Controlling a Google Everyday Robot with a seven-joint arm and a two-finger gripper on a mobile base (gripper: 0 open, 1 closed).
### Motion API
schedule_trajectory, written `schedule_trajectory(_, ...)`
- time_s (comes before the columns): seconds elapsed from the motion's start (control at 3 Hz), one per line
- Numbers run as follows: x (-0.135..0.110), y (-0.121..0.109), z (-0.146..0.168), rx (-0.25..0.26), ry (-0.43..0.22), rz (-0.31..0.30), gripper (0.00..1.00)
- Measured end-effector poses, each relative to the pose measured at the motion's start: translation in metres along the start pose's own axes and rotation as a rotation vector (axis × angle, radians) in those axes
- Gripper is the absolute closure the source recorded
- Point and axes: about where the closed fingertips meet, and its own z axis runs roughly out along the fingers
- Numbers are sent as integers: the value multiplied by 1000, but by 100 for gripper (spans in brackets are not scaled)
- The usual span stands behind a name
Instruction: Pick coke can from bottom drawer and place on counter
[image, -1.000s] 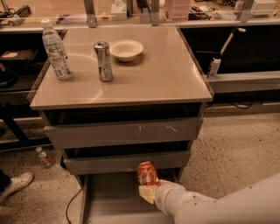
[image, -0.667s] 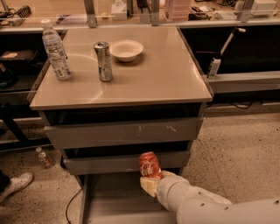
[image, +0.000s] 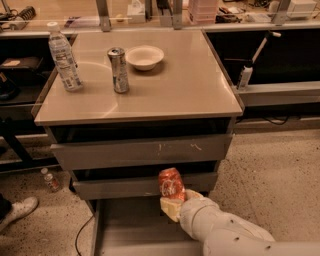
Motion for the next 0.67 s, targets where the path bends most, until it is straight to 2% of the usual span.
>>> schedule_trajectory(0.67, -75, 11, -54, 31, -158, -82, 100)
